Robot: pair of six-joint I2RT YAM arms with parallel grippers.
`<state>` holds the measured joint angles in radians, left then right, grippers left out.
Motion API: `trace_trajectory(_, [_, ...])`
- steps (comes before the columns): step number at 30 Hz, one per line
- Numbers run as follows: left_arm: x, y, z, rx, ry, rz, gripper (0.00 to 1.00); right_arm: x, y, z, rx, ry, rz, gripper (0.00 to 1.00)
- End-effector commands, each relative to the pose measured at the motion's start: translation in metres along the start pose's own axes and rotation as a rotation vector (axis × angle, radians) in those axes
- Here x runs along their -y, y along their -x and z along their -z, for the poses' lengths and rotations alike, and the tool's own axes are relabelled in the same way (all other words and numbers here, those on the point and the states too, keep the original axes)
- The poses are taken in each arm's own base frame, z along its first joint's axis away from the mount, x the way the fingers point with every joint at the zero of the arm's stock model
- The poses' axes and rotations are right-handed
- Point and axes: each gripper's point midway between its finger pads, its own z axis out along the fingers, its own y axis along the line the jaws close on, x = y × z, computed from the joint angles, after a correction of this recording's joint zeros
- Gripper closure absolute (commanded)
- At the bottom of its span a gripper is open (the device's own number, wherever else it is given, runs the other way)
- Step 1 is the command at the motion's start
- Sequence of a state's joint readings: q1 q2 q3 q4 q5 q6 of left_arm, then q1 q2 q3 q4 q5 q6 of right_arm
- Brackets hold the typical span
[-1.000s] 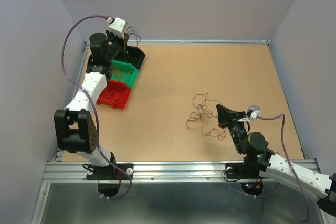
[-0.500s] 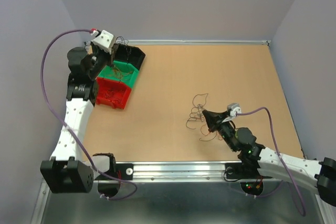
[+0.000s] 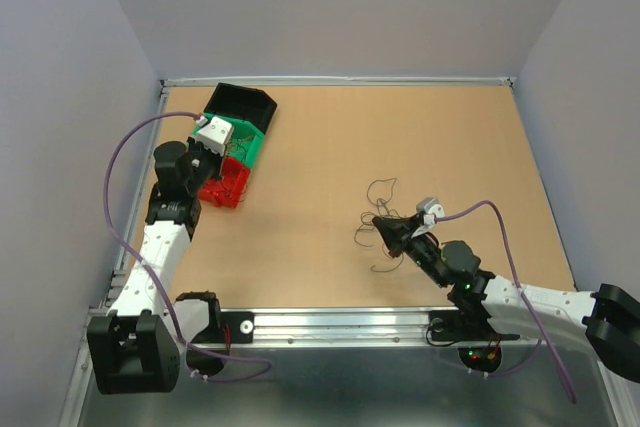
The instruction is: Untangle the cables
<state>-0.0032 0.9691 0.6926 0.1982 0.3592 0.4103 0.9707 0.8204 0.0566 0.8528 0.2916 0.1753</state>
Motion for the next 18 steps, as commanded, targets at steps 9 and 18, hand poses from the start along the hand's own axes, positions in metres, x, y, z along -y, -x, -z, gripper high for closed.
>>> trace_trajectory(9, [-0.096, -0.033, 0.014, 0.001, 0.242, -0.037, 1.0, -0.018, 0.033, -0.005, 0.107, 0.076, -0.031, 0.99])
trace_trajectory(18, [-0.078, -0.098, 0.011, -0.218, 0.033, -0.187, 1.0, -0.017, 0.033, -0.01, 0.114, 0.059, -0.041, 1.0])
